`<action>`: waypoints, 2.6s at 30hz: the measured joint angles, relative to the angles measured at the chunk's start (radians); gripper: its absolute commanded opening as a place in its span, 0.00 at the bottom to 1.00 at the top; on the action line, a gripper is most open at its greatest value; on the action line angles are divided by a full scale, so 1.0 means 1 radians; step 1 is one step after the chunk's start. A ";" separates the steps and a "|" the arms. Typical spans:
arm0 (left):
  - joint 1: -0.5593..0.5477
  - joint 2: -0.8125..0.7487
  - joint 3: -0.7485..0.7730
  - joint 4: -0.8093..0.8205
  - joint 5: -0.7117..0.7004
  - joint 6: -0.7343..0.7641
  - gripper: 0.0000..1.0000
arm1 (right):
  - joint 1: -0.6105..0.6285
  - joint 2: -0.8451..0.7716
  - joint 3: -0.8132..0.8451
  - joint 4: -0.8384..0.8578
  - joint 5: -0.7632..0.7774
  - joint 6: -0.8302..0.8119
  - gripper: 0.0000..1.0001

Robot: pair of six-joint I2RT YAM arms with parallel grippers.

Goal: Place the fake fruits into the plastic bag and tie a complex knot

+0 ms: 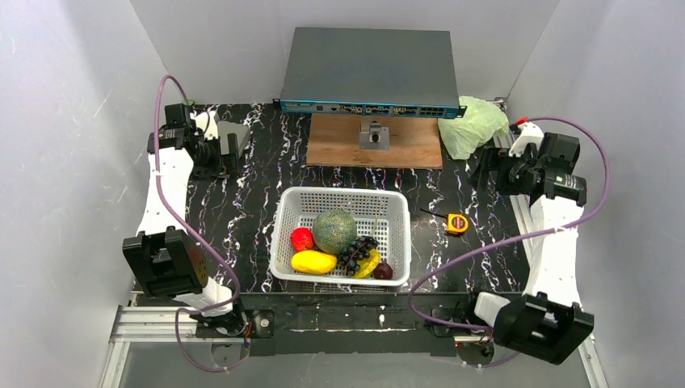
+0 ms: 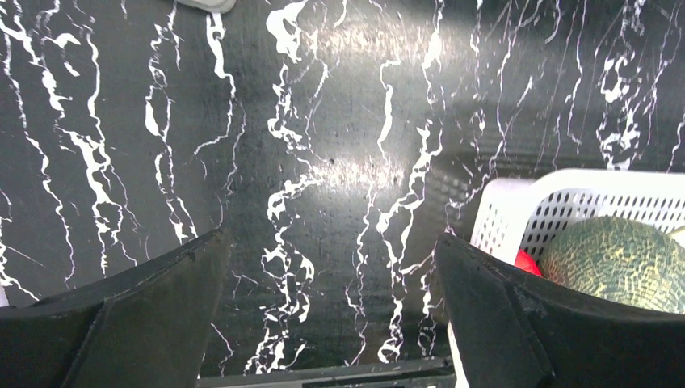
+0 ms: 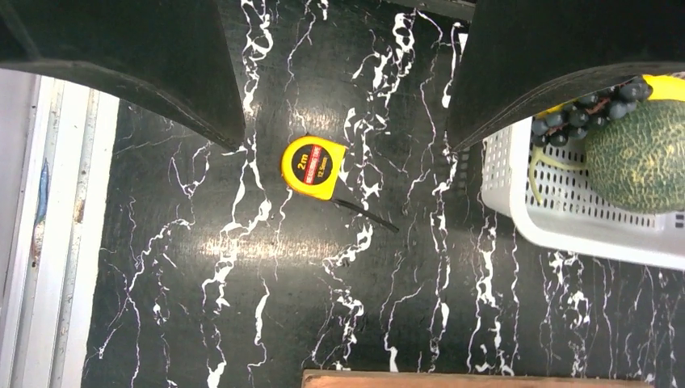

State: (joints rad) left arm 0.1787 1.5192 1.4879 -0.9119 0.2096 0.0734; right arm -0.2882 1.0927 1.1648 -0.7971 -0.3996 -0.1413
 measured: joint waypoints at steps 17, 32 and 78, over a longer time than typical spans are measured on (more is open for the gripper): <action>-0.004 -0.021 0.062 0.183 0.080 -0.033 0.99 | -0.026 0.657 0.519 0.240 0.034 0.090 1.00; -0.005 -0.019 0.100 0.098 0.101 -0.013 1.00 | 0.014 1.162 0.873 0.416 0.116 0.164 1.00; -0.410 -0.402 0.065 -0.054 0.560 0.523 0.99 | 0.092 -0.191 0.060 -0.223 -0.526 -0.100 0.01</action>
State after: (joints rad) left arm -0.2317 1.1172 1.5532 -0.9661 0.7696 0.5968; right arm -0.1967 0.9020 1.2247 -1.0203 -0.9253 -0.2417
